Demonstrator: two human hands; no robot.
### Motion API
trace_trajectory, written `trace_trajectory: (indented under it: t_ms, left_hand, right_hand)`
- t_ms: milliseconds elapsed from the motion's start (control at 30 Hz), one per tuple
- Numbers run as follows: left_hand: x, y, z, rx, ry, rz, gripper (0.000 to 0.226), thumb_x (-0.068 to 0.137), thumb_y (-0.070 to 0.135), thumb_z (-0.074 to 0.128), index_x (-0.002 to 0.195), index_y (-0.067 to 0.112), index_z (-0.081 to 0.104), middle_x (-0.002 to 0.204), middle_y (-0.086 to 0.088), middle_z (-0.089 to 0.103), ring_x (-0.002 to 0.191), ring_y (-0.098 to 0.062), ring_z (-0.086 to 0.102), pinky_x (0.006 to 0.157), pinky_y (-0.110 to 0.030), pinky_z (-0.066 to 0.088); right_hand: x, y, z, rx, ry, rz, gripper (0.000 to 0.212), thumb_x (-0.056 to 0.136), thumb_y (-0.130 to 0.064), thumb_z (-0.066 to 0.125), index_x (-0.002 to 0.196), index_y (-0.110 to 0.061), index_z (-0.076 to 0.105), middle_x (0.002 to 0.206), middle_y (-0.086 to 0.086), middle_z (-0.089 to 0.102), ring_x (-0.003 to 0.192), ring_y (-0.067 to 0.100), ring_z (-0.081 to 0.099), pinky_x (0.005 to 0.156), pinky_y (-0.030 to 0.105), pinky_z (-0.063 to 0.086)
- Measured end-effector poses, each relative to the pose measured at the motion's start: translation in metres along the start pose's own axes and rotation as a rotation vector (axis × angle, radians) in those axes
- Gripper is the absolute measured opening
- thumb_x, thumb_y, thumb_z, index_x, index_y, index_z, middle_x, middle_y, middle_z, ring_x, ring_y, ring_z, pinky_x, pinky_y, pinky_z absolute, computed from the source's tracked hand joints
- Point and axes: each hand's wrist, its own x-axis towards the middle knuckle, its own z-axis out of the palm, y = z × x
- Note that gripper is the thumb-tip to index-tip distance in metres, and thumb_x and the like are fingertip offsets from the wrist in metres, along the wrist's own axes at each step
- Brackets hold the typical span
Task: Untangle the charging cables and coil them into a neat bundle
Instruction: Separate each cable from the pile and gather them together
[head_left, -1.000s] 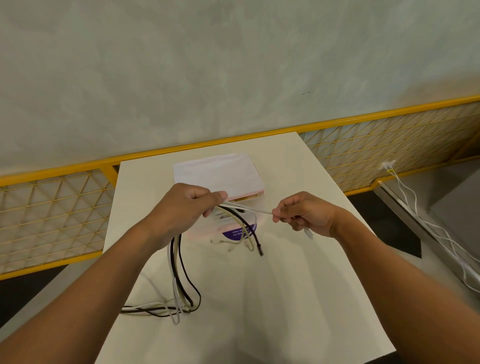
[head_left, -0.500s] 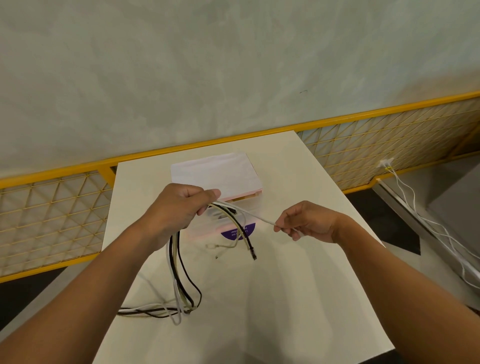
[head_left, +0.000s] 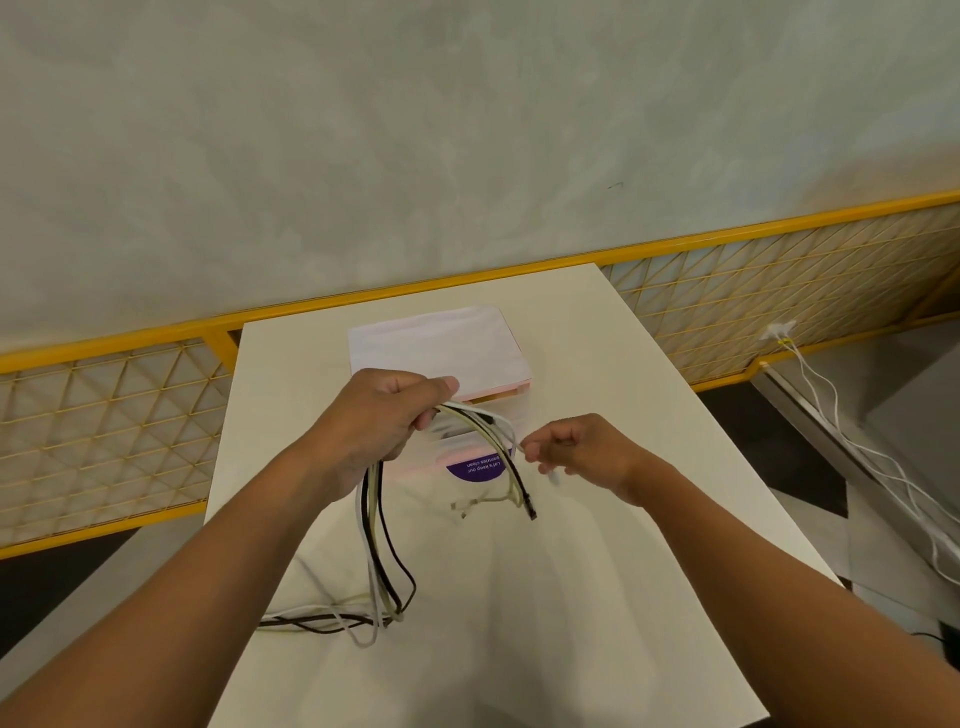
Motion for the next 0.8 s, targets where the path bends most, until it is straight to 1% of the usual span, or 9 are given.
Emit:
trace_trajectory:
  t_ms: [100,167,233,300,433,533,600,733,800]
  left_hand:
    - [0.001,-0.001,0.000,-0.028,0.013,-0.015,0.049,0.092,0.038,0.067,0.051,0.016,0.052,0.057,-0.005,0.029,0.049,-0.017,0.018,0.047,-0.024,0.021]
    - [0.002,-0.001,0.002,-0.050,0.025,-0.028,0.050,0.093,0.039,0.067,0.049,0.017,0.053,0.055,-0.004,0.030,0.048,-0.017,0.019,0.047,-0.024,0.022]
    - [0.003,0.000,0.003,-0.067,0.034,-0.036,0.050,0.093,0.040,0.066,0.050,0.017,0.053,0.052,-0.002,0.029,0.048,-0.016,0.018,0.048,-0.026,0.022]
    - [0.003,0.001,0.003,-0.078,0.037,-0.044,0.049,0.093,0.040,0.065,0.053,0.015,0.053,0.051,-0.001,0.028,0.049,-0.017,0.018,0.050,-0.028,0.021]
    - [0.003,0.001,0.001,-0.083,0.055,-0.058,0.048,0.093,0.042,0.065,0.055,0.015,0.054,0.052,-0.003,0.029,0.051,-0.018,0.018,0.051,-0.029,0.022]
    - [0.003,-0.001,-0.003,-0.071,0.068,-0.067,0.048,0.092,0.042,0.066,0.054,0.016,0.054,0.053,-0.003,0.029,0.050,-0.018,0.017,0.048,-0.026,0.022]
    - [0.003,-0.003,-0.006,-0.058,0.069,-0.072,0.048,0.092,0.042,0.067,0.054,0.015,0.053,0.054,-0.003,0.027,0.050,-0.018,0.016,0.046,-0.025,0.020]
    - [0.003,-0.007,-0.010,-0.055,0.082,-0.082,0.049,0.091,0.042,0.068,0.054,0.015,0.050,0.055,-0.004,0.026,0.050,-0.017,0.015,0.043,-0.023,0.021]
    - [0.004,-0.008,-0.014,-0.074,0.098,-0.087,0.050,0.092,0.040,0.068,0.053,0.016,0.049,0.055,-0.003,0.025,0.049,-0.017,0.015,0.042,-0.023,0.020]
  right_hand:
    - [-0.002,-0.008,0.004,0.079,0.060,-0.049,0.012,0.093,-0.019,0.070,0.103,-0.017,0.078,0.091,-0.010,0.076,0.080,-0.003,0.067,0.065,0.008,0.045]
    - [-0.002,-0.015,0.002,0.134,0.091,-0.078,0.011,0.093,-0.013,0.069,0.101,-0.016,0.076,0.092,-0.005,0.076,0.082,0.005,0.068,0.071,0.016,0.046]
    - [-0.004,-0.025,0.001,0.175,0.022,-0.117,0.020,0.090,-0.004,0.067,0.103,-0.017,0.075,0.098,0.000,0.077,0.088,0.013,0.069,0.076,0.028,0.048]
    - [-0.006,-0.035,0.003,0.137,-0.039,-0.153,0.023,0.089,-0.006,0.068,0.105,-0.020,0.076,0.105,0.000,0.076,0.092,0.015,0.068,0.077,0.032,0.049]
    - [-0.005,-0.044,0.006,0.140,0.034,-0.232,0.013,0.090,-0.012,0.073,0.101,-0.015,0.079,0.106,-0.004,0.077,0.086,0.013,0.064,0.074,0.028,0.048]
    - [-0.005,-0.046,0.003,0.236,0.101,-0.284,0.008,0.089,-0.007,0.072,0.093,-0.012,0.077,0.092,0.004,0.077,0.078,0.008,0.064,0.068,0.019,0.048]
    - [-0.006,-0.048,-0.002,0.263,0.099,-0.300,0.009,0.091,-0.004,0.069,0.086,-0.010,0.073,0.082,0.002,0.073,0.071,0.002,0.063,0.066,0.013,0.046]
    - [-0.007,-0.048,-0.018,0.230,0.033,-0.264,0.016,0.094,-0.010,0.065,0.078,-0.013,0.067,0.077,0.001,0.067,0.077,0.013,0.059,0.075,0.028,0.043]
    - [-0.009,-0.043,-0.026,0.354,-0.023,-0.227,0.013,0.090,-0.011,0.068,0.077,-0.009,0.063,0.067,0.003,0.057,0.067,0.018,0.051,0.069,0.032,0.042]
